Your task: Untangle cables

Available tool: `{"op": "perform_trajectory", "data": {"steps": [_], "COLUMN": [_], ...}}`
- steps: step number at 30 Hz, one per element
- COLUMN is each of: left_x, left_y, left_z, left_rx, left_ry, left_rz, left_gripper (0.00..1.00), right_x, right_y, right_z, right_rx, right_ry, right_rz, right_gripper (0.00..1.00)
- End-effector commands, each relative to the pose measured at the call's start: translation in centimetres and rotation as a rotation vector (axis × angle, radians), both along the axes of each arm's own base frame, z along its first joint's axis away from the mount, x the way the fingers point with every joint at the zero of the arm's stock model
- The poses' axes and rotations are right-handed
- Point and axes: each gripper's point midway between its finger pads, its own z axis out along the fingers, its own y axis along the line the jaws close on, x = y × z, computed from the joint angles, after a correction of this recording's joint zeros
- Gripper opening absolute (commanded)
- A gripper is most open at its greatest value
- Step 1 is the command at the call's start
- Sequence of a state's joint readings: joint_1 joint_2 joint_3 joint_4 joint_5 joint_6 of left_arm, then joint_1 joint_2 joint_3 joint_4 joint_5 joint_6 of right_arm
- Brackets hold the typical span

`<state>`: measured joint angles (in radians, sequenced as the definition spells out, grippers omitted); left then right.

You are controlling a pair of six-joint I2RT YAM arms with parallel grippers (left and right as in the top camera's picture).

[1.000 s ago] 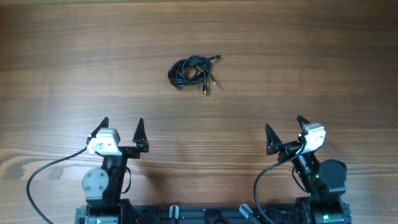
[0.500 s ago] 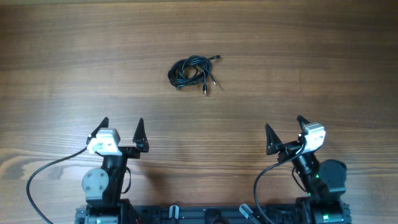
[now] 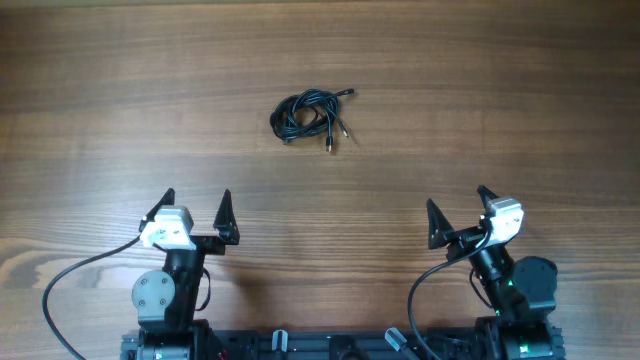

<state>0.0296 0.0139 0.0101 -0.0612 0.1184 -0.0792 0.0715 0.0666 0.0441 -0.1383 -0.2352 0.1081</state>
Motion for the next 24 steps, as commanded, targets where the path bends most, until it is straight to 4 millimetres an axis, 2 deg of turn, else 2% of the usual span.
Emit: {"op": "perform_trajectory", "data": {"steps": [1, 5, 21, 24], "left_x": [0.0, 0.0, 0.0, 0.0], "left_y": [-0.1, -0.1, -0.1, -0.3], "left_z": [-0.1, -0.1, 0.1, 0.5], "left_rx": [0.019, 0.019, 0.019, 0.019], "left_ry": [-0.001, -0.001, -0.01, -0.028], "left_rz": [-0.007, -0.007, -0.008, -0.019], "left_gripper": [1.0, 1.0, 1.0, 1.0], "right_x": [-0.1, 0.0, 0.0, -0.4], "right_y": [0.2, -0.2, 0.2, 1.2], "right_z": [1.0, 0.9, 1.5, 1.7], "right_rx": [-0.009, -0.155, -0.116, -0.106], "right_ry": [-0.019, -0.061, -0.072, -0.083], "right_rz": [0.014, 0.011, 0.024, 0.087], "right_gripper": [1.0, 1.0, 1.0, 1.0]}}
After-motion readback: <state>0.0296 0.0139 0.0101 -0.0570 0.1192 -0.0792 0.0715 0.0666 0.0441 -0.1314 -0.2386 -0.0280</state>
